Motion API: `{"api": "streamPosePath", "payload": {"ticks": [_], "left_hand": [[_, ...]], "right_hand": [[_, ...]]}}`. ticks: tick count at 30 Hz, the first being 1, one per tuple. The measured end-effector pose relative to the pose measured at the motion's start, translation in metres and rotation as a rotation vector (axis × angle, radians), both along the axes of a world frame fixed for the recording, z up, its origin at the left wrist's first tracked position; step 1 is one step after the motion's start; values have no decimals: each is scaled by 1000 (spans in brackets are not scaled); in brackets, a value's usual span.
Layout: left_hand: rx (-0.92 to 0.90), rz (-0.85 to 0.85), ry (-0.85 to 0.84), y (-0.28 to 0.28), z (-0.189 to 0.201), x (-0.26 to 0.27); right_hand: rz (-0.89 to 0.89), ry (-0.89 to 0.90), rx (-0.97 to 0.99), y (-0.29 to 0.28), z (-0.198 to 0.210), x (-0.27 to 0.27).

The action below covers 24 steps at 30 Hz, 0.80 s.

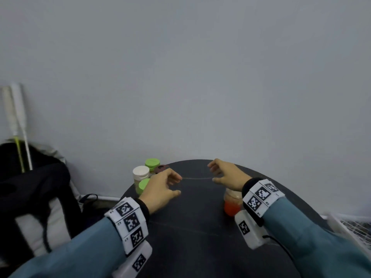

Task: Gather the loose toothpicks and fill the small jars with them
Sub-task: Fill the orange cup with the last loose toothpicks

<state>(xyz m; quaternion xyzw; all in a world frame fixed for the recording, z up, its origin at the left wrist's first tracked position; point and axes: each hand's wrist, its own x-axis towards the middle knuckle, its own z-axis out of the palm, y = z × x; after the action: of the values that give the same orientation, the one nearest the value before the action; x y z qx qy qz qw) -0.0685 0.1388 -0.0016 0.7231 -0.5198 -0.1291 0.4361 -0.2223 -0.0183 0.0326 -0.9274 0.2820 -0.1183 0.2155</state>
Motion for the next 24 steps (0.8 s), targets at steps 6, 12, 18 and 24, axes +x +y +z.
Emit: {"api": "streamPosePath", "payload": {"ticks": [6, 12, 18, 24], "left_hand": [[85, 122, -201, 26, 0, 42], [228, 125, -215, 28, -20, 59], [247, 119, -140, 21, -23, 67], [264, 147, -116, 16, -24, 70]], "right_hand": [[89, 111, 2, 28, -15, 72], [65, 88, 63, 31, -34, 136], [-3, 49, 102, 26, -50, 163], [-46, 53, 101, 24, -42, 146]]}}
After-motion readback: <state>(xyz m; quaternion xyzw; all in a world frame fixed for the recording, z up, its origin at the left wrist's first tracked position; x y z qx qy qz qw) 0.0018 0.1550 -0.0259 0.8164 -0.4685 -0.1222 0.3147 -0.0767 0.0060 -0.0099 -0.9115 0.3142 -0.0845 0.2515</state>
